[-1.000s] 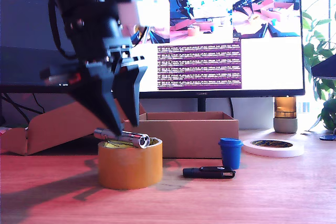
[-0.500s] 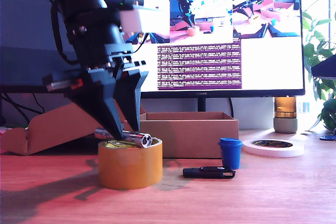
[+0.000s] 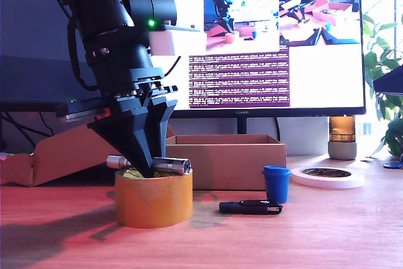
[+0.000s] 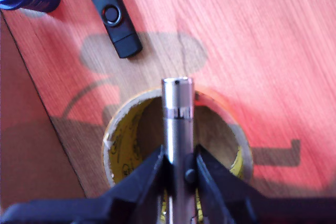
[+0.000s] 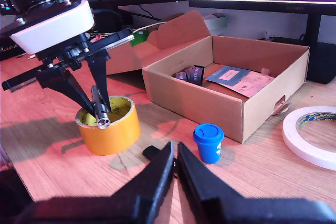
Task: Pick up the laser pointer and place it inside the cardboard box
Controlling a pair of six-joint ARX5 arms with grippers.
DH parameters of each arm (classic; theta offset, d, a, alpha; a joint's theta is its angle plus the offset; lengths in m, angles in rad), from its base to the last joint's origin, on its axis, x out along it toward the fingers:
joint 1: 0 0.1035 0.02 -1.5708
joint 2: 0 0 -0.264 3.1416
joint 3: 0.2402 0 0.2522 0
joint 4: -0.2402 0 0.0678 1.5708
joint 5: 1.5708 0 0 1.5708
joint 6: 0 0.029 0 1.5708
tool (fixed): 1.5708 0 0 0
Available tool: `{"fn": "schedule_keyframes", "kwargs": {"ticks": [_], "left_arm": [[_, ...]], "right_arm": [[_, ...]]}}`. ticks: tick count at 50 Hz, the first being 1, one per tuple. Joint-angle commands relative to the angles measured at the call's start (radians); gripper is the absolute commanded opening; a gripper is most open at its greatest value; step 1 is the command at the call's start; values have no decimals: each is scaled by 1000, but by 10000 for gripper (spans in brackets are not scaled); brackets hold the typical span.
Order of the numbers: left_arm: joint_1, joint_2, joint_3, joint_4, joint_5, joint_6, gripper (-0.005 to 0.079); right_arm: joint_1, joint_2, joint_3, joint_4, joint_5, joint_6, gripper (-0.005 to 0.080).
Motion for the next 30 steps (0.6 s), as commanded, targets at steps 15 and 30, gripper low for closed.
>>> {"fn": "schedule_keyframes", "kwargs": {"ticks": [15,30], "left_arm": [[-10,8,-10,-1,3,-3,1],[-14,-35,-7,2,3,-4,2]], "right_arm": [[3,3,-12,4,3,-6,-11],[3,3,-12,4,3,-6,-11]]}}
